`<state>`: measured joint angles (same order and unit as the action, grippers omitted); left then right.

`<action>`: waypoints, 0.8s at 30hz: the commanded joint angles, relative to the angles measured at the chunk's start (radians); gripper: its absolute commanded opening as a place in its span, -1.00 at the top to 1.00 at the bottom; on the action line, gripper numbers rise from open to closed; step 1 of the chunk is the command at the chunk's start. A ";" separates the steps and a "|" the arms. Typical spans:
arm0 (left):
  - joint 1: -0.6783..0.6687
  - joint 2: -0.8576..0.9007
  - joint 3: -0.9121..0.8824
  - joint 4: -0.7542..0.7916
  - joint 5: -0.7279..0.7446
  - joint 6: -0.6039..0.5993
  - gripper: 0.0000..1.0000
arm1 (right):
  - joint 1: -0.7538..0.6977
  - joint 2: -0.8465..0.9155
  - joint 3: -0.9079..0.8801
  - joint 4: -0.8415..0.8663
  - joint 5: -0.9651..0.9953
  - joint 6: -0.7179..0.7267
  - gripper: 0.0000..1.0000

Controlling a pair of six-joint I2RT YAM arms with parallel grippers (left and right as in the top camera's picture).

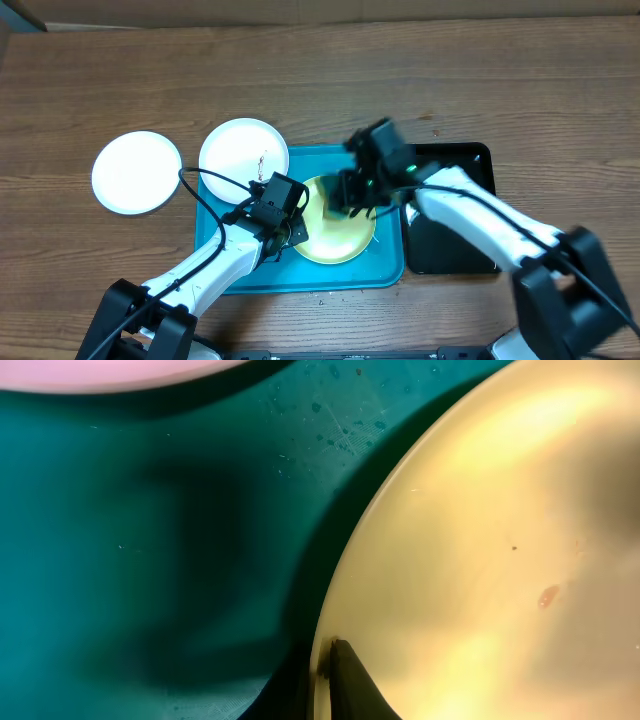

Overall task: Clean dirty plates on tray and stack at the side
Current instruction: 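Return the sponge to the black tray with the right gripper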

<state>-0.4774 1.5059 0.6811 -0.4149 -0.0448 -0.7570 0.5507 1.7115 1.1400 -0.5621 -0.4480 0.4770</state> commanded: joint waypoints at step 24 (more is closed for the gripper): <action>-0.003 0.008 -0.003 0.001 -0.013 0.032 0.92 | -0.242 -0.143 0.018 -0.346 0.312 -0.088 0.92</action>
<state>-0.4774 1.5055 0.6815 -0.4088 -0.0422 -0.7521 0.3416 1.6176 1.1507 -0.9039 -0.1230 0.4152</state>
